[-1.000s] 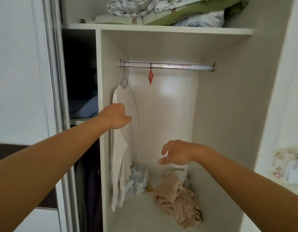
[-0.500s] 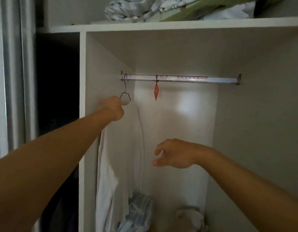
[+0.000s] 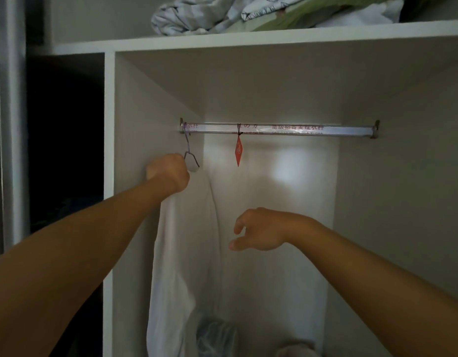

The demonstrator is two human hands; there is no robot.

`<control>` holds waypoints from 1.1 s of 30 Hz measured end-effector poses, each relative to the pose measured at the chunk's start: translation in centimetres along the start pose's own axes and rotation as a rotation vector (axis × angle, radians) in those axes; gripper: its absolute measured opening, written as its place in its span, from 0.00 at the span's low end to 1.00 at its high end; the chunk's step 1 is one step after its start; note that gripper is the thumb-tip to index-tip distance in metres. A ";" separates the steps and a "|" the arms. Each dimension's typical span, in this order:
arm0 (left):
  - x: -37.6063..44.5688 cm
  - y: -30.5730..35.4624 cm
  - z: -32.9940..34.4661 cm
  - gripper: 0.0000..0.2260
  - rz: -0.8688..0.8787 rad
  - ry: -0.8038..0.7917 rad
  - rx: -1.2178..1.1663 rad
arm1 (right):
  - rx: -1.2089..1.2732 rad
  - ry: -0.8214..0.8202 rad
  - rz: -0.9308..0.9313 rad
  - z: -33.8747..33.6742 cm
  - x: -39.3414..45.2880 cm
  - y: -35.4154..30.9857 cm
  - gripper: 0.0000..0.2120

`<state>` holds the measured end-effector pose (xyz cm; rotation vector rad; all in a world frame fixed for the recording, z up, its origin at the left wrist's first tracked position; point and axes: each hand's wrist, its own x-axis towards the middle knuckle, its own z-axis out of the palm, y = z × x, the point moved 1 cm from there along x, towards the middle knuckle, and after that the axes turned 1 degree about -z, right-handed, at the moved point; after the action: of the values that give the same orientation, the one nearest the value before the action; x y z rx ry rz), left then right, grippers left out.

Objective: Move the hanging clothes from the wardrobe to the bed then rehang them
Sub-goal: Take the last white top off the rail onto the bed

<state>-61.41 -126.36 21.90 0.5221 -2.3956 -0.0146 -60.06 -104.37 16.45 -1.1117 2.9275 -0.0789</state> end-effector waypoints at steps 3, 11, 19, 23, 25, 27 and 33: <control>0.1 -0.3 -1.5 0.12 0.000 0.045 -0.016 | 0.033 0.023 0.013 -0.8 0.7 -0.7 0.33; -2.1 -1.7 -4.9 0.04 0.070 0.158 -0.094 | 0.175 0.213 0.001 -3.1 2.2 -2.6 0.31; -7.4 -4.8 -5.4 0.10 0.198 0.196 -0.099 | 0.125 0.266 0.039 -3.6 2.1 -2.0 0.35; -11.0 -7.6 -6.9 0.11 0.312 0.296 -0.092 | 0.286 0.404 0.057 -2.4 0.7 -1.1 0.36; -12.2 -9.3 -7.3 0.12 0.358 0.327 -0.132 | 0.289 0.472 0.072 -1.8 -0.5 -1.3 0.35; -13.3 -11.0 -7.2 0.14 0.442 0.398 -0.143 | 0.261 0.516 0.092 -1.2 -2.1 -1.8 0.32; -16.2 -15.1 -8.1 0.19 0.670 0.465 -0.352 | 0.149 0.510 0.259 1.0 -8.2 -3.2 0.23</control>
<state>-39.72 -133.22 15.91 -0.4103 -1.9386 -0.0172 -51.81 -101.41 15.56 -0.7734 3.3985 -0.6571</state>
